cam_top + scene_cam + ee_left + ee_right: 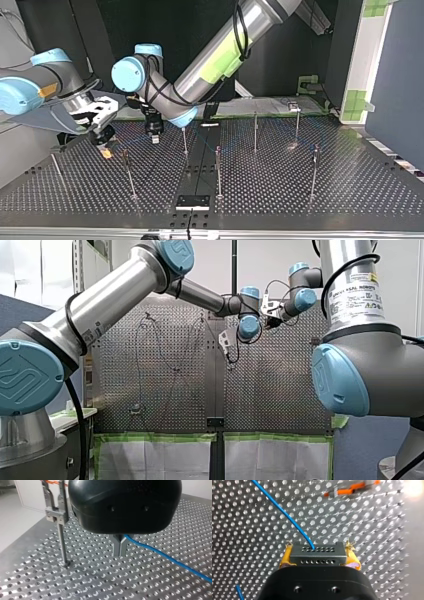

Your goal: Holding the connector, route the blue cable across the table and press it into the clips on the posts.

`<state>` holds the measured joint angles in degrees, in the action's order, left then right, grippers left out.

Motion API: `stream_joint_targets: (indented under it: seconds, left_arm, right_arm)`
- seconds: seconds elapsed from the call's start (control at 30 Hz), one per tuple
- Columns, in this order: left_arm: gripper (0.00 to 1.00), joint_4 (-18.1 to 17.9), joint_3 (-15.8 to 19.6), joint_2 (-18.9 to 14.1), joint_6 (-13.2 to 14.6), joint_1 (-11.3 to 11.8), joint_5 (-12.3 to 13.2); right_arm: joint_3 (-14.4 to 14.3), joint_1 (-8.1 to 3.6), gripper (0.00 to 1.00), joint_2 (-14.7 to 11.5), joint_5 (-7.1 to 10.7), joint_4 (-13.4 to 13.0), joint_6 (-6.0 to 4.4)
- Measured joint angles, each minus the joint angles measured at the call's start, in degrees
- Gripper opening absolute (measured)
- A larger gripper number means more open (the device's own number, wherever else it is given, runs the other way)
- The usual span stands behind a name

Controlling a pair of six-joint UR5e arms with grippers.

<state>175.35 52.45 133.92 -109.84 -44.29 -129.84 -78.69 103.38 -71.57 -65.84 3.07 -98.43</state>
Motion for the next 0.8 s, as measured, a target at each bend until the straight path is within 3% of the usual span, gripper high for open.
stream_joint_targets:
  seconds: [0.47, 0.8]
  left_arm:
    - [0.00, -0.24, -0.16, -0.70, -0.02, -0.03, 0.48]
    - [0.00, -1.95, -0.55, -2.02, 0.29, 0.96, 1.98]
  right_arm:
    - [1.94, 0.04, 0.00, -3.42, 1.15, 2.12, -0.25]
    - [1.99, -0.16, 0.00, -3.94, 1.24, 2.36, -0.52]
